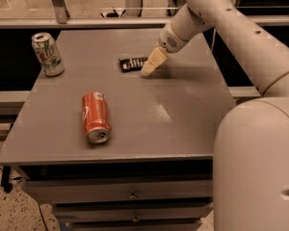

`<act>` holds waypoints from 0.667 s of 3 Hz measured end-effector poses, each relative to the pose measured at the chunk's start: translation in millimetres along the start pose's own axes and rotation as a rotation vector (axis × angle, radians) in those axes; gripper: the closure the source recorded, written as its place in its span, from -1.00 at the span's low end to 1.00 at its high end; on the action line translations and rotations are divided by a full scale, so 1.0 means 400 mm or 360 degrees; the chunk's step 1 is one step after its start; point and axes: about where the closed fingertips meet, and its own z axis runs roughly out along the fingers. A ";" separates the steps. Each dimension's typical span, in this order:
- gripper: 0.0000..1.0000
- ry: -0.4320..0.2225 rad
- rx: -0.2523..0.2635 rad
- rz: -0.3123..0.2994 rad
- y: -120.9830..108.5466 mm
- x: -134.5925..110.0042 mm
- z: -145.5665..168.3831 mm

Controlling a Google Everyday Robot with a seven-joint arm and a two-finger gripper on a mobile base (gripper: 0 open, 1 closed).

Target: Pick rxbar chocolate

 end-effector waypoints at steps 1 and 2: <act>-0.20 -0.0005 -0.0004 0.0000 0.004 -0.004 0.023; 0.28 -0.0009 -0.0006 -0.0004 0.007 -0.010 0.024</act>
Offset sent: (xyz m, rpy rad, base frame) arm -0.0020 0.0114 0.0018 0.0144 -0.0166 0.0072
